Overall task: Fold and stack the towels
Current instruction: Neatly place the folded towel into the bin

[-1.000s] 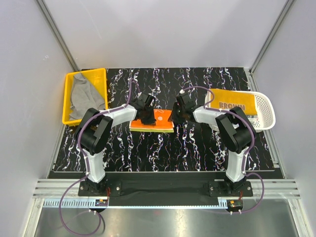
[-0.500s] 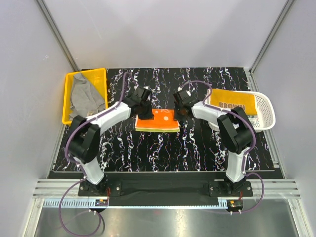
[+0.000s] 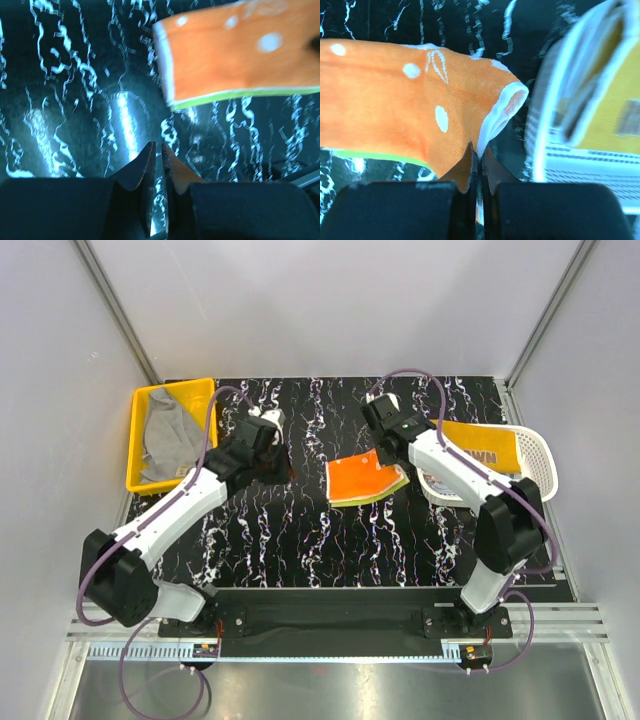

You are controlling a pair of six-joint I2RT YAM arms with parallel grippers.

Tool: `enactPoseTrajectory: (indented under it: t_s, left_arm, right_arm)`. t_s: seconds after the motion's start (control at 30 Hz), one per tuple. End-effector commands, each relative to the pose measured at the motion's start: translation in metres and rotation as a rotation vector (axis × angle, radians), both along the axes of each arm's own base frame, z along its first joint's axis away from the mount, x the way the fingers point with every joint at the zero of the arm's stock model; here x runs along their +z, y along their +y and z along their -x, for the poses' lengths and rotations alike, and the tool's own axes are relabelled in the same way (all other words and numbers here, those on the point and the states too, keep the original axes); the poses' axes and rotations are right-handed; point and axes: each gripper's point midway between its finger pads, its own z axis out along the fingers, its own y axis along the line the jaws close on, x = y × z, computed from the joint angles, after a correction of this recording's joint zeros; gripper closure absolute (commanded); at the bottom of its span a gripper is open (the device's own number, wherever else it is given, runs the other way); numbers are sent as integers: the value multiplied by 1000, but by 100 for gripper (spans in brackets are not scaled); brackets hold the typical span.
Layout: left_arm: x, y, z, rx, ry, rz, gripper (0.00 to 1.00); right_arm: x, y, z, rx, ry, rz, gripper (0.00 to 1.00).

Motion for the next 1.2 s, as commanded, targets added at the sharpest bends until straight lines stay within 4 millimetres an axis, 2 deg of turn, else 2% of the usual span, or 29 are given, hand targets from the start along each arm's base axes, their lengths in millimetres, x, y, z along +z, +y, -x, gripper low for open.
enactPoseTrajectory:
  t_s: [0.0, 0.07, 0.17, 0.37, 0.47, 0.73, 1.03, 1.17]
  left_arm:
    - [1, 6, 15, -46, -15, -16, 86]
    - [4, 5, 20, -63, -18, 1, 86]
    - [8, 5, 26, -81, -27, 15, 86]
    - [15, 8, 28, -88, -50, 11, 86]
    - [13, 7, 28, -94, -45, 14, 86]
    - [12, 4, 30, -108, -37, 23, 86]
    - [10, 4, 30, -114, -30, 23, 86]
    - [9, 2, 31, -121, -23, 28, 85]
  right_arm:
    - [66, -21, 1, 18, -107, 82, 100]
    - [88, -27, -1, 11, -128, 111, 100]
    - [110, -34, -4, -3, -148, 157, 100]
    - [141, -47, -9, -29, -173, 211, 100]
    - [157, -47, -10, -31, -198, 196, 100]
    - [189, -55, -10, -61, -257, 198, 100]
    - [217, -81, -14, -95, -303, 195, 100]
    - [222, -101, -14, -138, -305, 169, 100]
